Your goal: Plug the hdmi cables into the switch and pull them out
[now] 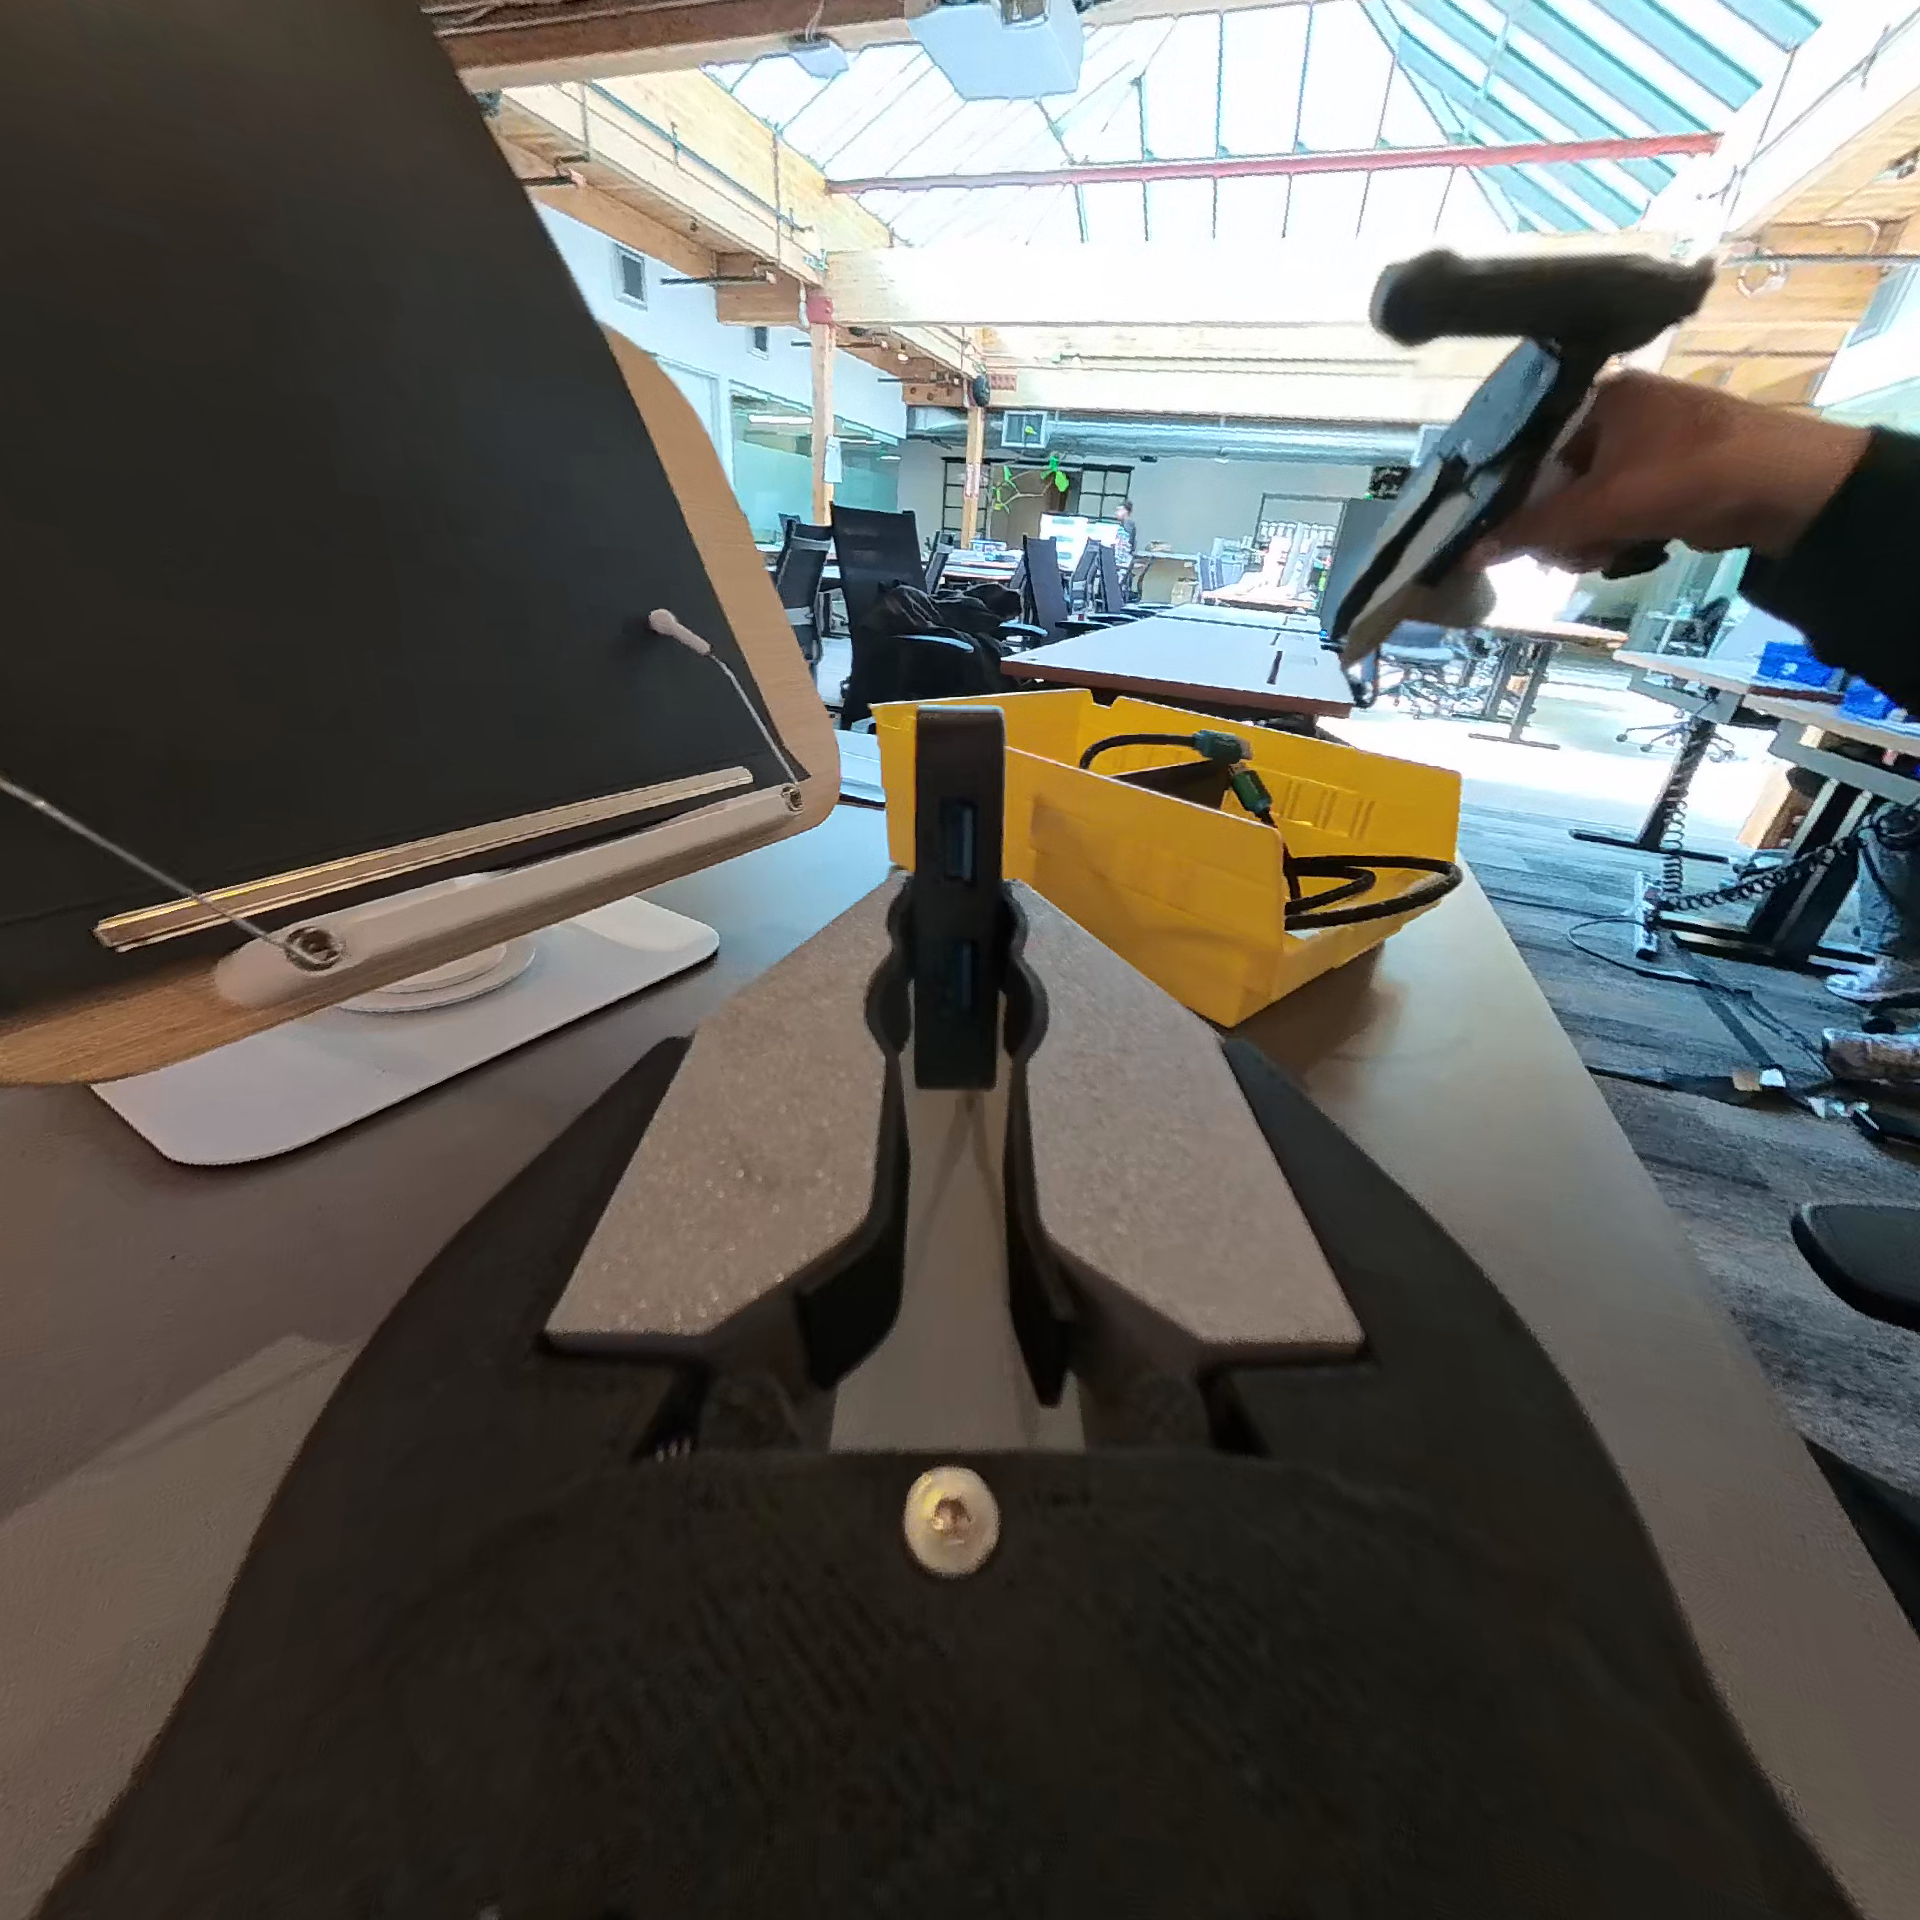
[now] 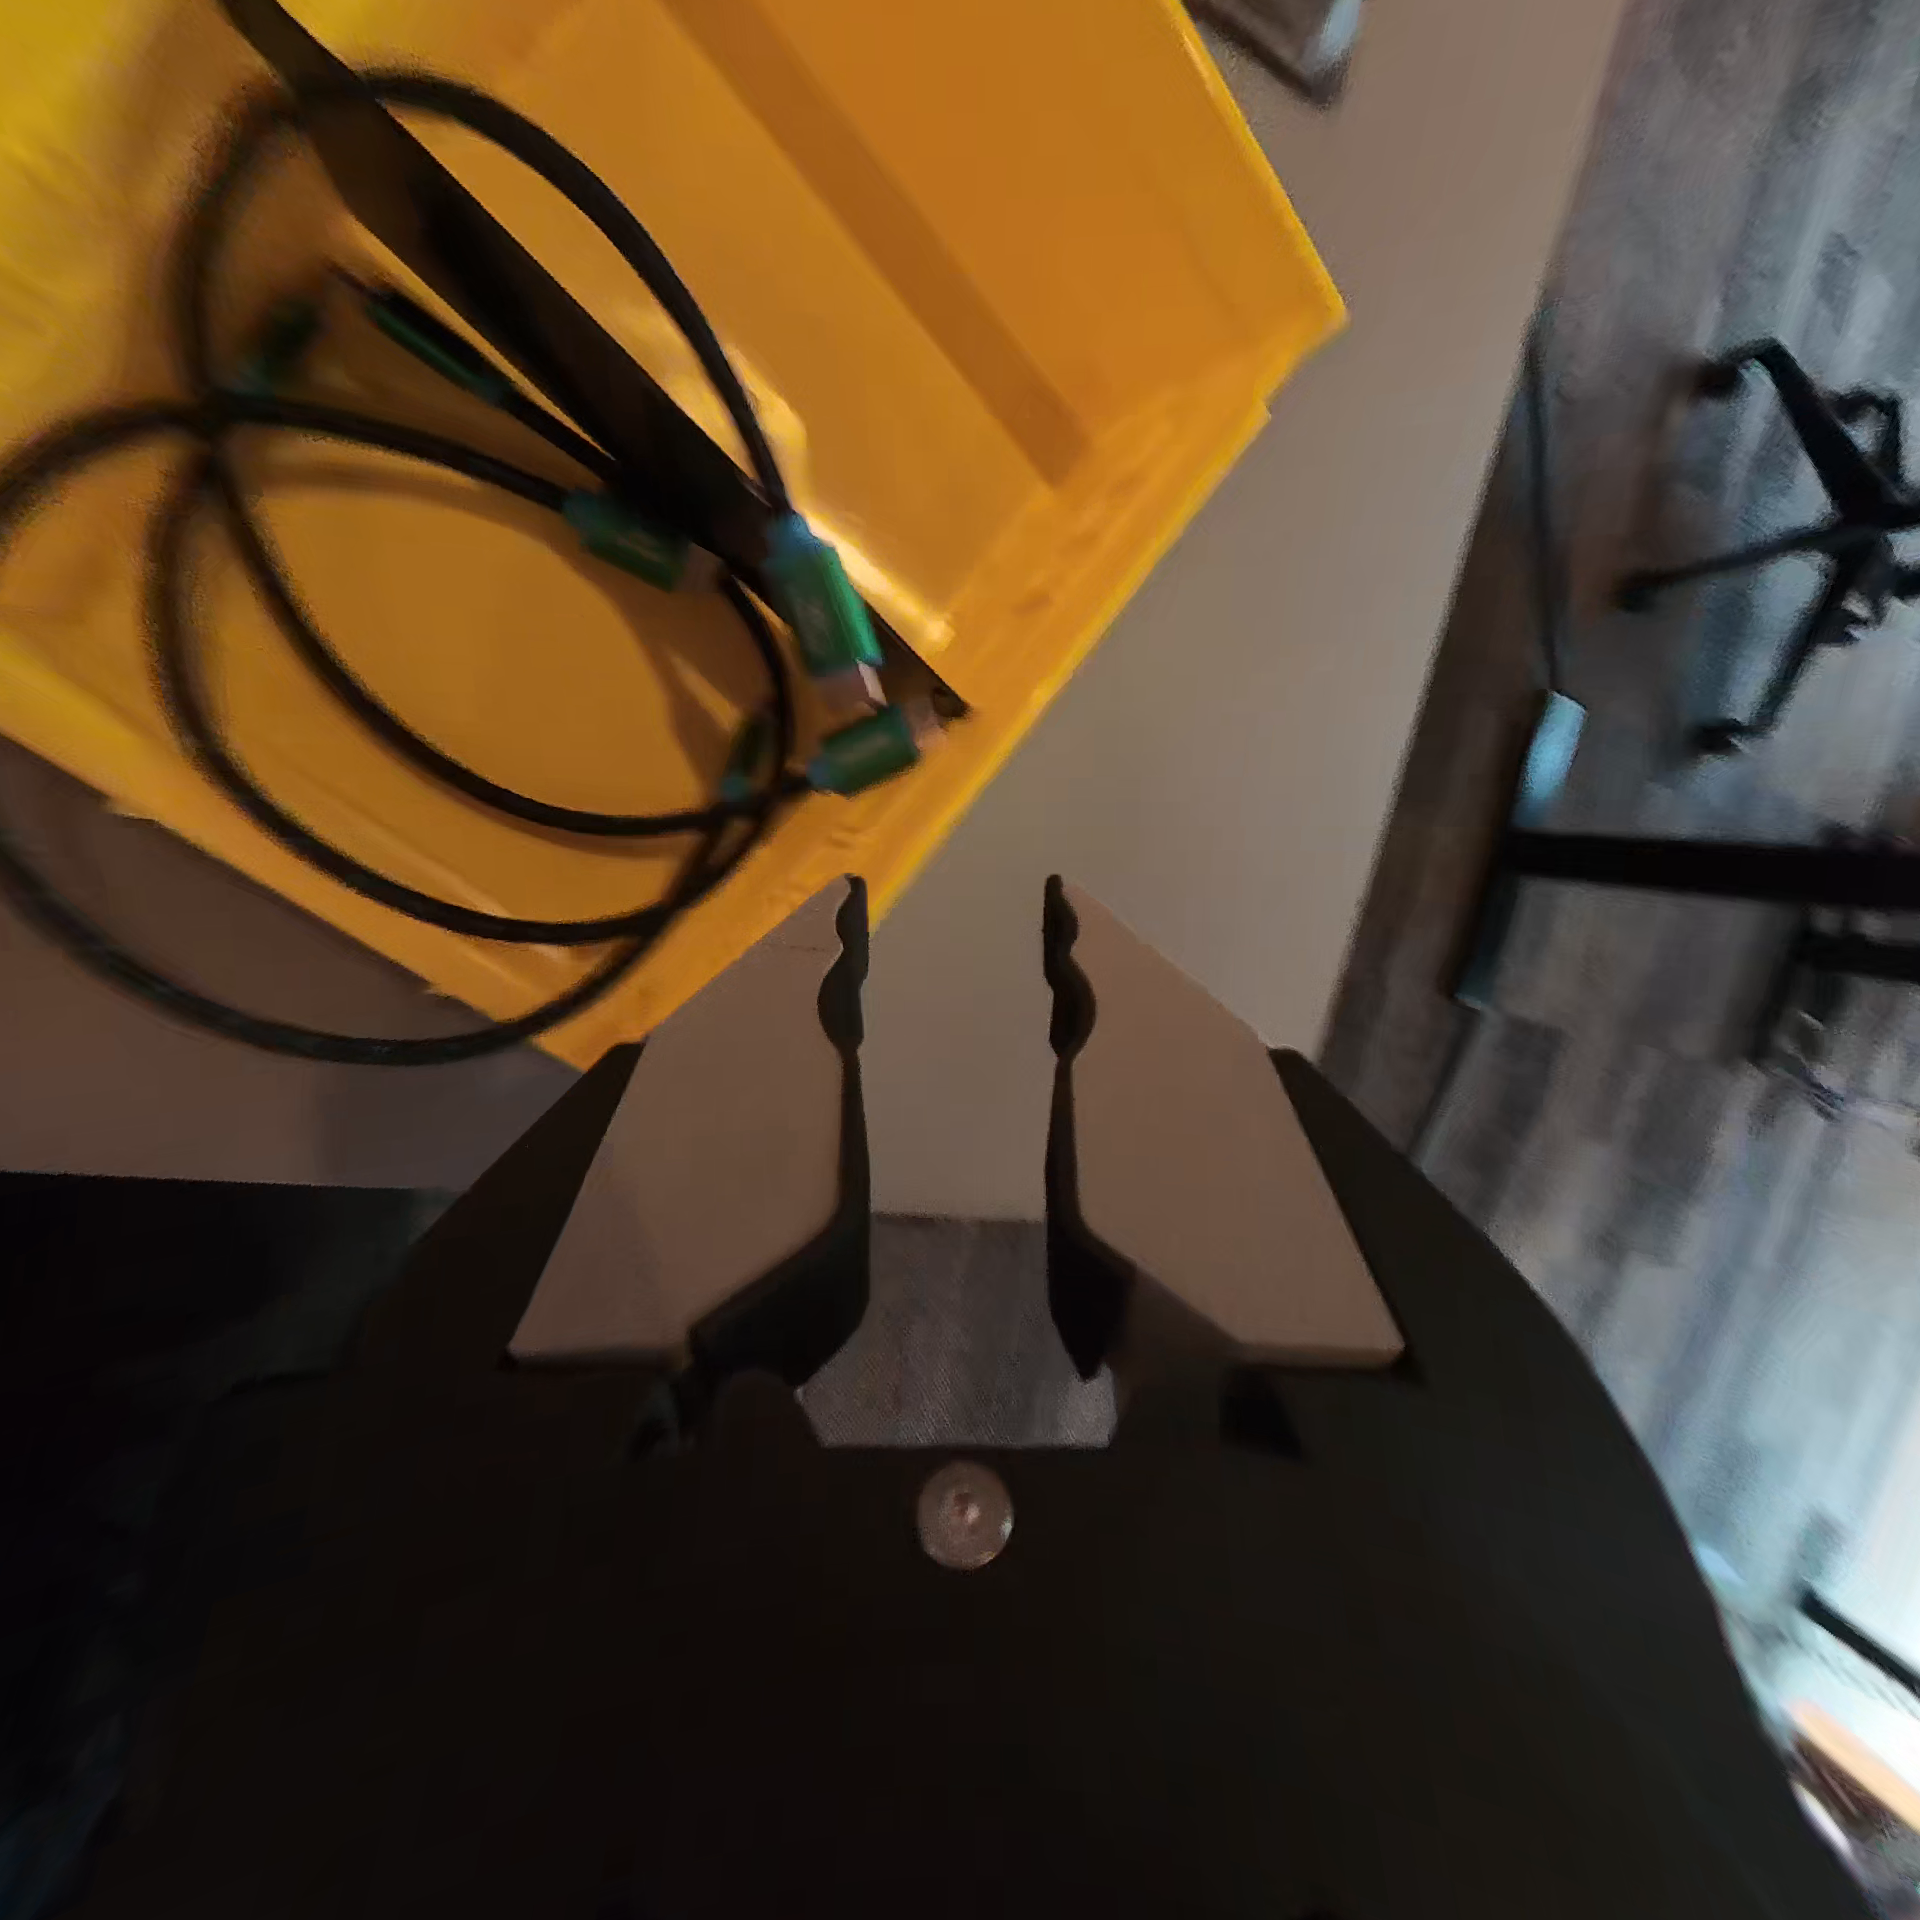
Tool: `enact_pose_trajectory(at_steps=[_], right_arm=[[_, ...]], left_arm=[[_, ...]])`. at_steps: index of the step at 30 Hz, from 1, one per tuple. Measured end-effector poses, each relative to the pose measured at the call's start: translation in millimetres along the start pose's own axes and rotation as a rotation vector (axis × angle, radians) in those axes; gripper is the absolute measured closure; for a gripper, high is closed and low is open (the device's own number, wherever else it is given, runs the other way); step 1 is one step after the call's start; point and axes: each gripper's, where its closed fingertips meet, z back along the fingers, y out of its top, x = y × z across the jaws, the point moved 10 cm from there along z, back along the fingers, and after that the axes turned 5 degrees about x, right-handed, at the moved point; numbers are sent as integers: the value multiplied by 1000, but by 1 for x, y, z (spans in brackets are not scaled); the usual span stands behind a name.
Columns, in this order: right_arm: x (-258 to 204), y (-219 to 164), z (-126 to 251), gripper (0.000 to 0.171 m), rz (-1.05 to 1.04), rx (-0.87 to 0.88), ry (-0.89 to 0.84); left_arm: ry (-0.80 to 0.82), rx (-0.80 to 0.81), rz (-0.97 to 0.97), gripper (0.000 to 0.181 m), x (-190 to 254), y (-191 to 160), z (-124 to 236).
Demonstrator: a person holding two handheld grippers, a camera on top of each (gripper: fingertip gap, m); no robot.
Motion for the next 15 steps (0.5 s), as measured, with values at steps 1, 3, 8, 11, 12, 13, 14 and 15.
enact_pose_trajectory(at_steps=[1,3,8,11,12,13,14,15], right_arm=[[-6,4,5,140,-10,53,57],[-30,15,15,137,27,196,213],[-136,47,27,139,236,464,699],[-195,72,27,122,313,596,835],[-212,80,27,118,332,626,867],[-227,88,26,116,345,651,898],[-240,96,25,116,351,671,911],[-250,103,22,116,356,680,907]], left_arm=[[-10,-6,-8,171,2,0,-1],[-28,-29,-5,170,3,-1,-2],[-174,-26,50,171,12,-4,-6],[-256,-38,75,171,17,-5,-7],[-269,-39,70,171,19,-5,-7],[-287,-40,68,171,20,-5,-7],[-308,-39,71,171,22,-5,-7],[-334,-37,78,171,24,-4,-7]])
